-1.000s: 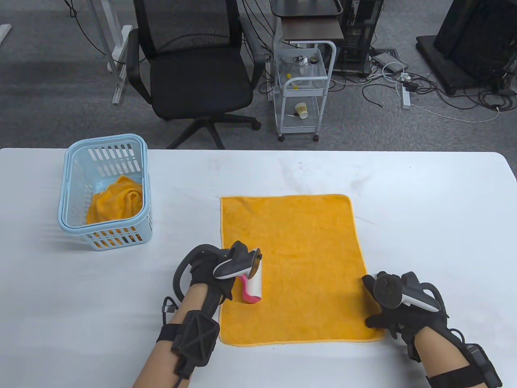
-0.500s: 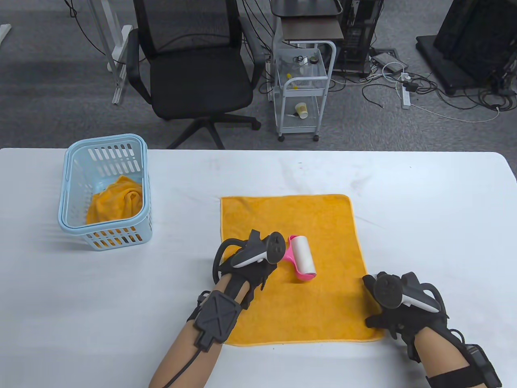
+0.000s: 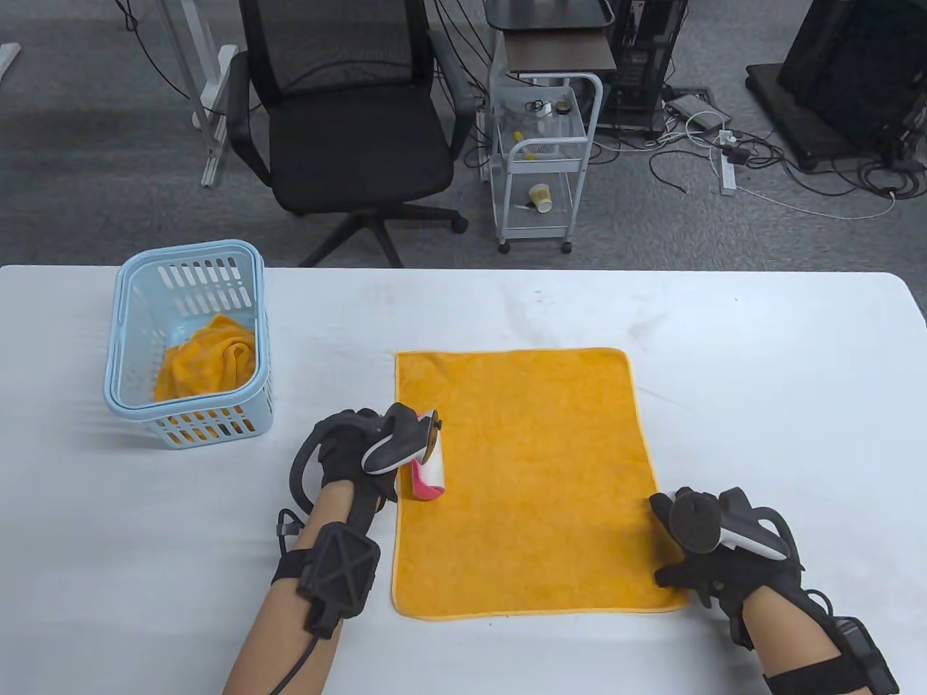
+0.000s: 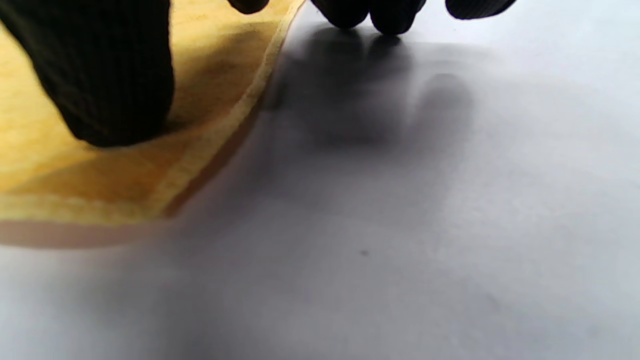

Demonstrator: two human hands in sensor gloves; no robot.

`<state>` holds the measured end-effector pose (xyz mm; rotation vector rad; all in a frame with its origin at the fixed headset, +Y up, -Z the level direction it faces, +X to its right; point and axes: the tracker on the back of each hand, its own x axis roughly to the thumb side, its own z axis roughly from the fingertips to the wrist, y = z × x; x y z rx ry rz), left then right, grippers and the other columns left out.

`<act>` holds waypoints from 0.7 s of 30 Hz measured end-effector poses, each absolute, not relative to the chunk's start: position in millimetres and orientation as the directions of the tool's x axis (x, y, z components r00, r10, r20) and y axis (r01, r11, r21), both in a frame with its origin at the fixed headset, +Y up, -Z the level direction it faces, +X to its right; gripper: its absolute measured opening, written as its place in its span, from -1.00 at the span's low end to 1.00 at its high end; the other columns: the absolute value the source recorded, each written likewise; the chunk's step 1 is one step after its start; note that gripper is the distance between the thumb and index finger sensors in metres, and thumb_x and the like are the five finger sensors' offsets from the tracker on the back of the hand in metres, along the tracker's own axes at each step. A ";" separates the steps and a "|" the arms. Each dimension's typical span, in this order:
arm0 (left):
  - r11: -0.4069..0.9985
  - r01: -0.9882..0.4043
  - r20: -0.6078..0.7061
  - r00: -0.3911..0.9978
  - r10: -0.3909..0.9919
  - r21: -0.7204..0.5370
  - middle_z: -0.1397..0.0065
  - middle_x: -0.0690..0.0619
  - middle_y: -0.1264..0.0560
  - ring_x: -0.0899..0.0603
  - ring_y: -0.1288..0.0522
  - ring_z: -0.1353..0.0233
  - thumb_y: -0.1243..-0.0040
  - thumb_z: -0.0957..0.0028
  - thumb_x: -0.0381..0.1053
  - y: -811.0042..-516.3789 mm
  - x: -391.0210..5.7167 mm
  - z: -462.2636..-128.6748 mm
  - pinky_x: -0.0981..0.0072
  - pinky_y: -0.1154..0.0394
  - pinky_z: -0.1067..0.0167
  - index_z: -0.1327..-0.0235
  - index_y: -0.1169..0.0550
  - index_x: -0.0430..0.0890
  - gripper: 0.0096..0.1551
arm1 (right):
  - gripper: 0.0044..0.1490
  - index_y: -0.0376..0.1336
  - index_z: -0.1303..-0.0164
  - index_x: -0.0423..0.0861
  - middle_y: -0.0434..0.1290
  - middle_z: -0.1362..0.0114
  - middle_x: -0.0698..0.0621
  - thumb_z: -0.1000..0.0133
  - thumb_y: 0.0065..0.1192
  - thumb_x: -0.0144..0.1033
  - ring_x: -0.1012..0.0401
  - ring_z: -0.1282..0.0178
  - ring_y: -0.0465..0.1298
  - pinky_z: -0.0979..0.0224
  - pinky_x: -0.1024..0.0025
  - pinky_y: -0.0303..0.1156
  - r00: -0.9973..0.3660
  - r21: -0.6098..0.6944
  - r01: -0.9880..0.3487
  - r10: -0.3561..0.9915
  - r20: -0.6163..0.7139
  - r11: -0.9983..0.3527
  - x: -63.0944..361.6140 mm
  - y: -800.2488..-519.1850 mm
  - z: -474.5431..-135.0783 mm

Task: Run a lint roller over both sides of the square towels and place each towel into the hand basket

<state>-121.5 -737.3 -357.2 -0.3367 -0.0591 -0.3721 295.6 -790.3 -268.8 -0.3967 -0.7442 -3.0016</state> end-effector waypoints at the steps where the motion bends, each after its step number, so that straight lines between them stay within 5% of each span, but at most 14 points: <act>1: 0.900 0.297 0.121 0.955 -0.272 -0.319 -0.41 0.11 -0.43 -0.15 -0.55 -0.31 -0.28 -0.11 0.05 -738.7 -117.7 -359.1 -0.24 -0.52 -0.31 -0.32 -0.30 0.22 -0.44 | 0.32 -0.27 -0.70 0.01 -0.15 -0.72 -0.31 0.00 0.42 0.24 -0.34 -0.68 -0.06 -0.50 -0.45 0.04 -0.967 0.457 0.084 0.038 0.251 -0.886 295.6 -790.3 -268.9; 5: 0.930 -0.048 0.170 0.978 0.117 -0.363 -0.44 0.08 -0.36 -0.14 -0.53 -0.31 -0.27 -0.09 0.12 -752.9 -74.2 -367.8 -0.14 -0.55 -0.31 -0.40 -0.19 0.16 -0.30 | 0.32 -0.27 -0.70 0.01 -0.16 -0.72 -0.31 0.00 0.42 0.24 -0.34 -0.68 -0.06 -0.50 -0.45 0.04 -0.968 0.461 0.077 0.045 0.248 -0.884 295.9 -790.6 -269.0; 9: 0.923 -0.027 0.251 0.959 0.133 -0.384 -0.46 0.07 -0.35 -0.14 -0.53 -0.33 -0.24 -0.08 0.15 -768.0 -40.7 -369.5 -0.05 -0.57 -0.31 -0.43 -0.18 0.14 -0.28 | 0.32 -0.27 -0.70 0.01 -0.15 -0.72 -0.31 0.00 0.42 0.24 -0.34 -0.68 -0.06 -0.50 -0.45 0.04 -0.968 0.461 0.077 0.044 0.248 -0.884 296.0 -790.6 -269.0; 14: 0.927 0.170 0.268 0.960 -0.079 -0.334 -0.40 0.09 -0.41 -0.14 -0.57 -0.26 -0.24 -0.11 0.08 -770.5 -40.6 -365.5 -0.09 -0.58 -0.26 -0.38 -0.24 0.16 -0.38 | 0.32 -0.27 -0.70 0.01 -0.15 -0.72 -0.31 0.00 0.42 0.24 -0.34 -0.68 -0.06 -0.50 -0.45 0.04 -0.968 0.461 0.078 0.044 0.248 -0.884 295.9 -790.5 -269.1; 21: 0.815 0.490 0.161 0.872 -0.463 -0.309 -0.36 0.10 -0.47 -0.15 -0.61 -0.26 -0.29 -0.12 -0.01 -747.9 -94.7 -350.0 -0.17 -0.58 -0.25 -0.26 -0.32 0.19 -0.50 | 0.32 -0.27 -0.70 0.02 -0.15 -0.72 -0.31 0.00 0.42 0.24 -0.34 -0.68 -0.06 -0.50 -0.45 0.04 -0.968 0.460 0.083 0.038 0.247 -0.884 295.8 -790.5 -269.3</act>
